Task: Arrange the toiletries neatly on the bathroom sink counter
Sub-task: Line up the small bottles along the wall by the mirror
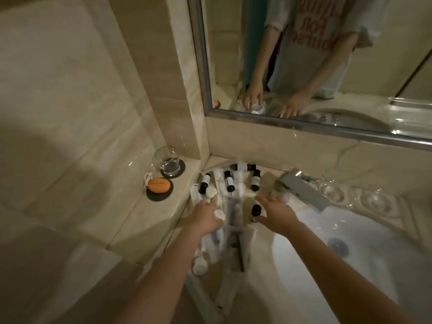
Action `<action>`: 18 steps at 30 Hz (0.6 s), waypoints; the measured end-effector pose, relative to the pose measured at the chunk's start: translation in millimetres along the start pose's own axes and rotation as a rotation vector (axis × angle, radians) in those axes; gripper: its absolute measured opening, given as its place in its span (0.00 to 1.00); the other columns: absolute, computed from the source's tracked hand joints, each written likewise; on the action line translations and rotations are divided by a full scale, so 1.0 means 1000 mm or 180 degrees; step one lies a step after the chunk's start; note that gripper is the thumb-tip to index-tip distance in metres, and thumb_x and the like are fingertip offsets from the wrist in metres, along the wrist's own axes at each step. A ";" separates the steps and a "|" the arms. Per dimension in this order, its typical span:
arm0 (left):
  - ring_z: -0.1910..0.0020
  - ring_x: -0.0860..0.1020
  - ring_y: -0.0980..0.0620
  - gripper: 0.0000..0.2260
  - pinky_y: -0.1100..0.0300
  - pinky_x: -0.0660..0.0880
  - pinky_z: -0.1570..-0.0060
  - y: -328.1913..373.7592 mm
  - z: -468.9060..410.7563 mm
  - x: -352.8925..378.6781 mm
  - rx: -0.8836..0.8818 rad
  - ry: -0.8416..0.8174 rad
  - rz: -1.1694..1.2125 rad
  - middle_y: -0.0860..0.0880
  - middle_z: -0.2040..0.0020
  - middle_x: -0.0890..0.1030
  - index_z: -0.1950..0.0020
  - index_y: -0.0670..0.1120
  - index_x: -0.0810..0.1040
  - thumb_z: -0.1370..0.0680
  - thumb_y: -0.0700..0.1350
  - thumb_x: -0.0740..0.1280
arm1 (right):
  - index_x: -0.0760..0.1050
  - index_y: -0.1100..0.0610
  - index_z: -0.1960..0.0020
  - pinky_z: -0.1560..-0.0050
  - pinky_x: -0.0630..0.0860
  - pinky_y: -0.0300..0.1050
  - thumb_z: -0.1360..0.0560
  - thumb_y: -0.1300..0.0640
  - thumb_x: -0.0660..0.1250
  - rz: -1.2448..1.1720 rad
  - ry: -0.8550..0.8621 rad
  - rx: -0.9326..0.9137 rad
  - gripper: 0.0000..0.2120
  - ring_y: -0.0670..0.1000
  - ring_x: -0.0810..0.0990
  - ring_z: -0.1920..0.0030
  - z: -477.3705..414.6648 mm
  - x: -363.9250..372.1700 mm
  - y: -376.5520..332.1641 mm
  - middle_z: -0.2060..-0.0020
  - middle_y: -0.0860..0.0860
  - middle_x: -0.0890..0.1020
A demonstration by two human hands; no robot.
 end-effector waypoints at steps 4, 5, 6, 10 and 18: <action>0.31 0.65 0.43 0.25 0.50 0.67 0.34 0.002 -0.007 0.001 0.0038 0.0074 -0.0007 0.43 0.28 0.62 0.30 0.46 0.66 0.26 0.48 0.67 | 0.72 0.53 0.41 0.51 0.78 0.48 0.22 0.52 0.60 -0.0137 0.0106 0.0024 0.11 0.54 0.78 0.50 -0.009 0.008 -0.010 0.46 0.54 0.77; 0.30 0.64 0.43 0.26 0.51 0.66 0.33 0.004 -0.010 0.001 0.0065 0.0099 0.0034 0.44 0.27 0.62 0.29 0.47 0.65 0.26 0.48 0.67 | 0.73 0.54 0.45 0.52 0.79 0.48 0.22 0.52 0.59 -0.0156 0.0145 0.0035 0.09 0.53 0.79 0.53 -0.012 0.010 -0.010 0.49 0.54 0.77; 0.30 0.63 0.44 0.27 0.52 0.65 0.33 0.005 -0.011 0.001 0.0095 0.0124 0.0095 0.45 0.27 0.62 0.28 0.47 0.65 0.26 0.47 0.67 | 0.73 0.54 0.47 0.53 0.79 0.49 0.21 0.52 0.59 -0.0174 0.0160 0.0059 0.08 0.53 0.79 0.54 -0.013 0.010 -0.011 0.50 0.53 0.77; 0.28 0.64 0.47 0.29 0.53 0.64 0.31 0.016 -0.017 -0.007 0.0306 0.0207 0.0526 0.45 0.27 0.64 0.27 0.47 0.63 0.26 0.46 0.69 | 0.73 0.55 0.46 0.53 0.79 0.50 0.23 0.53 0.63 -0.0414 0.0289 0.0107 0.09 0.53 0.80 0.54 -0.023 -0.006 -0.010 0.52 0.54 0.81; 0.42 0.75 0.50 0.18 0.57 0.71 0.42 0.055 -0.032 -0.018 0.0428 -0.0006 0.1331 0.48 0.40 0.77 0.33 0.48 0.70 0.23 0.46 0.66 | 0.76 0.57 0.47 0.58 0.77 0.48 0.27 0.53 0.70 -0.1258 0.0723 -0.0334 0.11 0.49 0.78 0.61 -0.043 -0.064 -0.043 0.60 0.47 0.79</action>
Point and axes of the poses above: each hand's wrist, its own z-axis away from the middle knuckle, its own x-axis out of the palm, y = z × x, the point moved 8 cm from there along -z, towards the middle knuckle
